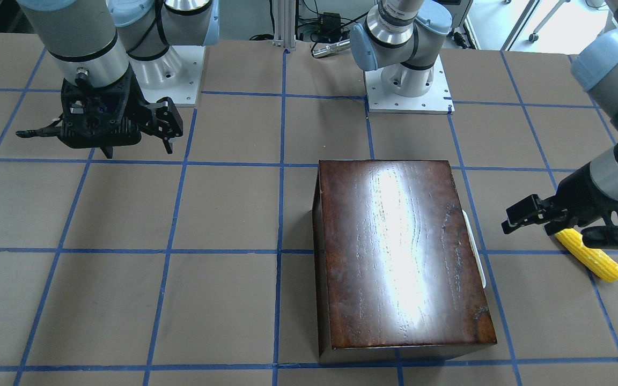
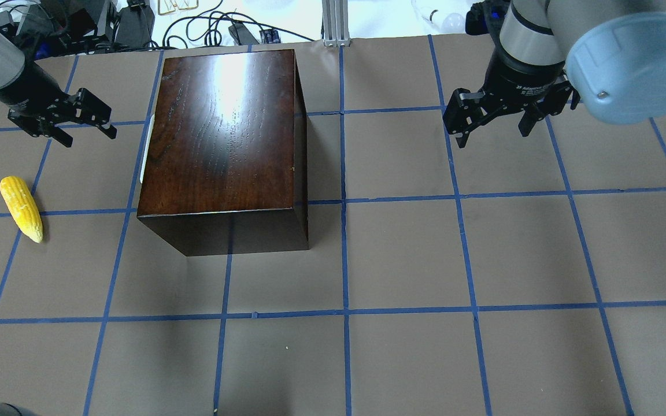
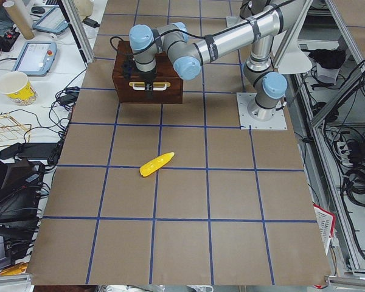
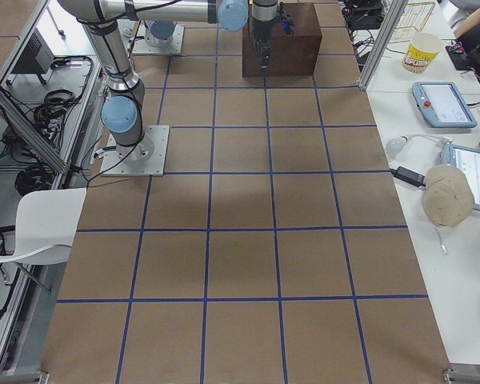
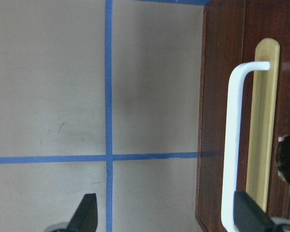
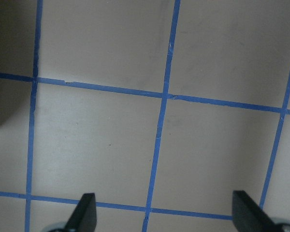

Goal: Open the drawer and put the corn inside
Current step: 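Move the left gripper around the cabinet toward the white drawer handle, then lower the left gripper onto the white drawer handle and close it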

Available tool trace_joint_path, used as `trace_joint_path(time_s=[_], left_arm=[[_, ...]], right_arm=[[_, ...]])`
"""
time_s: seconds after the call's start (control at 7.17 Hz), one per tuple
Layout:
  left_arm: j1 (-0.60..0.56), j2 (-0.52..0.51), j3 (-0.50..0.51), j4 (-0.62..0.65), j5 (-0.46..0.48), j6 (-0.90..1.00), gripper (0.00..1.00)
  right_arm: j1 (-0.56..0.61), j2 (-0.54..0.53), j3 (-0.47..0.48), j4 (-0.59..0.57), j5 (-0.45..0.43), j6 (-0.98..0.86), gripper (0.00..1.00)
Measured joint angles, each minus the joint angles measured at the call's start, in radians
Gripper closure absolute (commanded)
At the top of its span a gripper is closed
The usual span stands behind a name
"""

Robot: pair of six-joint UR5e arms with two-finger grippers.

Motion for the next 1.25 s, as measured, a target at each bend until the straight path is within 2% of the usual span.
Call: trace_joint_path(time_s=[0.42,1.25], left_arm=[[-0.003,-0.051,0.001,0.047,-0.045,0.069,0.00],[-0.017,-0.083,-0.006,0.058,-0.095,0.086,0.00]], right_arm=[[0.000,0.000,0.000,0.000,0.000,0.000,0.00],[-0.001,-0.001,0.000,0.000,0.000,0.000,0.00]])
